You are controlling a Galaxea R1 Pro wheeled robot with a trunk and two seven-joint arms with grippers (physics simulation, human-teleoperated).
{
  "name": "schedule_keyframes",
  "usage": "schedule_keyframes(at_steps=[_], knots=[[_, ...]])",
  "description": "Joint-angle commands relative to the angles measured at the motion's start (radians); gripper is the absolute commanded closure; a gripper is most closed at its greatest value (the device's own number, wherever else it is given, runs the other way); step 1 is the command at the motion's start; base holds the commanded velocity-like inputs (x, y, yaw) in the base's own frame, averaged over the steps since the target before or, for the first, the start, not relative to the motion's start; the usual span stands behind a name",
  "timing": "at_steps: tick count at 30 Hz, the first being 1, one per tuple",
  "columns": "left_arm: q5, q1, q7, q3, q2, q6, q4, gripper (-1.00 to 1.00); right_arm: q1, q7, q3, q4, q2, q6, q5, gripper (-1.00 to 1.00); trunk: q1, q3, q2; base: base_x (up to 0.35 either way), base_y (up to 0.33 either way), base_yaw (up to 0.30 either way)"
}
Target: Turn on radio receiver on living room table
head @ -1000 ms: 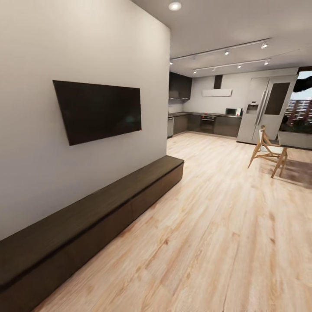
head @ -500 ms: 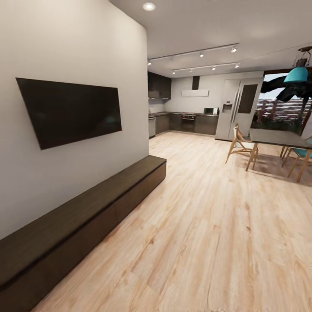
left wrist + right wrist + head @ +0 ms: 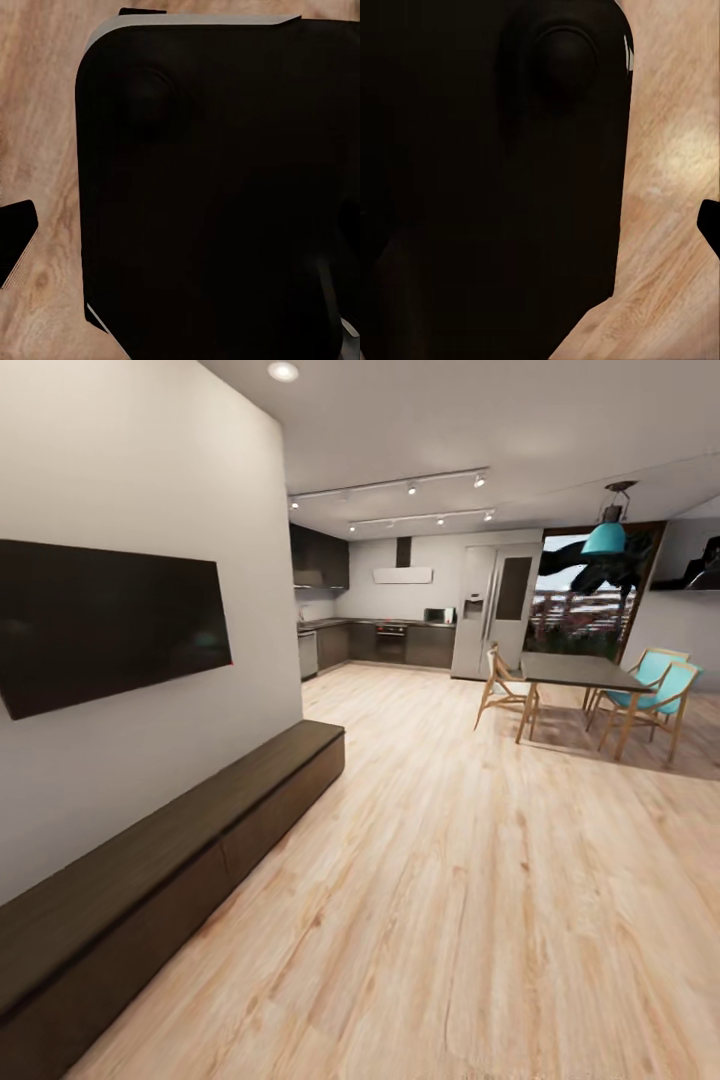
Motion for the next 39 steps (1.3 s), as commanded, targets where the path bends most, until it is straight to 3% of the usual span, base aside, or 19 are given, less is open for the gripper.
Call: schedule_keyframes(at_steps=[1,39], knots=[[0.0,0.0,0.0,0.0,0.0,0.0,0.0,-1.0,0.0,0.0,0.0,0.0,0.0,0.0,0.0,-1.0,0.0,0.0,0.0,0.0,0.0,-0.286],[0.0,0.0,0.0,0.0,0.0,0.0,0.0,-1.0,0.0,0.0,0.0,0.0,0.0,-0.001,0.0,-1.0,0.0,0.0,0.0,0.0,0.0,-0.286]])
